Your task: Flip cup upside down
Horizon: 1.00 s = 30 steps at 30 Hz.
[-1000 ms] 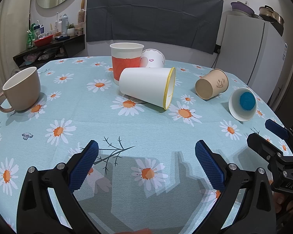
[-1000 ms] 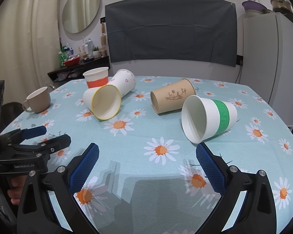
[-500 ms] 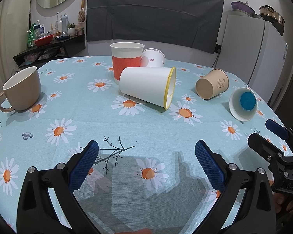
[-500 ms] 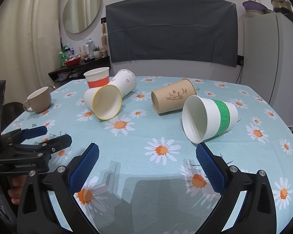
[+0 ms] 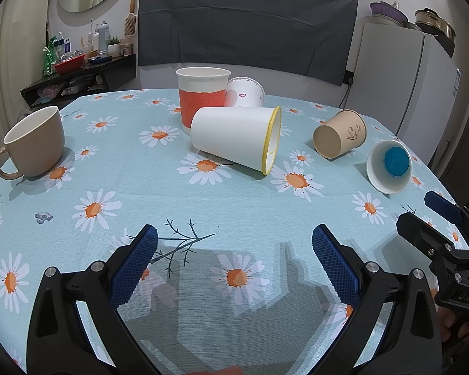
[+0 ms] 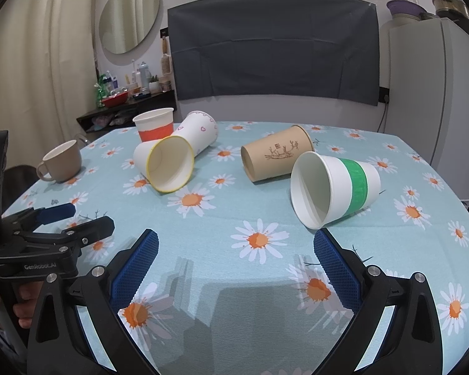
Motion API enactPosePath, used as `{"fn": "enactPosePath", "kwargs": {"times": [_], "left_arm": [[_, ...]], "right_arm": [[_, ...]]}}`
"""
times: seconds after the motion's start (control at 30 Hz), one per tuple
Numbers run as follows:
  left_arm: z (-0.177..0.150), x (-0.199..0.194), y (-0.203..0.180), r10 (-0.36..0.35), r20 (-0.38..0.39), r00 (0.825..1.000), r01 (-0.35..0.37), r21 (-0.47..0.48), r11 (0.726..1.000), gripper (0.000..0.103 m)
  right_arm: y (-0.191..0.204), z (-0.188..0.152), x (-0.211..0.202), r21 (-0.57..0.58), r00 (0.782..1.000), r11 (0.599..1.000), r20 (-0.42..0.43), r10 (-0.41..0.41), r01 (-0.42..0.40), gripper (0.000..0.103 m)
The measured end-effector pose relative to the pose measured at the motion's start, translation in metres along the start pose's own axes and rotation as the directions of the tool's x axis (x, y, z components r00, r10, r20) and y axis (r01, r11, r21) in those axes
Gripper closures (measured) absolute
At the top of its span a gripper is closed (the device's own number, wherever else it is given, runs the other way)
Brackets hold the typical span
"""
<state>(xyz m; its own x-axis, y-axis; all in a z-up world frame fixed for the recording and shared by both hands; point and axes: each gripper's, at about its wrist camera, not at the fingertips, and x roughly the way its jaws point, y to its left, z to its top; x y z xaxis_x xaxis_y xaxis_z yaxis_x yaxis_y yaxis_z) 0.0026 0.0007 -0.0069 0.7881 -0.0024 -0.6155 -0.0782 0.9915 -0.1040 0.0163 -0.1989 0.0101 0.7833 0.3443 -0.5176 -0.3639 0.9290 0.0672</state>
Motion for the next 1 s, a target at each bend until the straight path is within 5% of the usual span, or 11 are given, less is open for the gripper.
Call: {"fn": "enactPosePath", "kwargs": {"times": [1.0], "left_arm": [[0.0003, 0.0005, 0.0002, 0.000, -0.003, 1.000, 0.000, 0.000, 1.000, 0.006]], "right_arm": [[-0.0006, -0.0008, 0.0008, 0.007, 1.000, 1.000, -0.003, 0.003, -0.003, 0.008]]}}
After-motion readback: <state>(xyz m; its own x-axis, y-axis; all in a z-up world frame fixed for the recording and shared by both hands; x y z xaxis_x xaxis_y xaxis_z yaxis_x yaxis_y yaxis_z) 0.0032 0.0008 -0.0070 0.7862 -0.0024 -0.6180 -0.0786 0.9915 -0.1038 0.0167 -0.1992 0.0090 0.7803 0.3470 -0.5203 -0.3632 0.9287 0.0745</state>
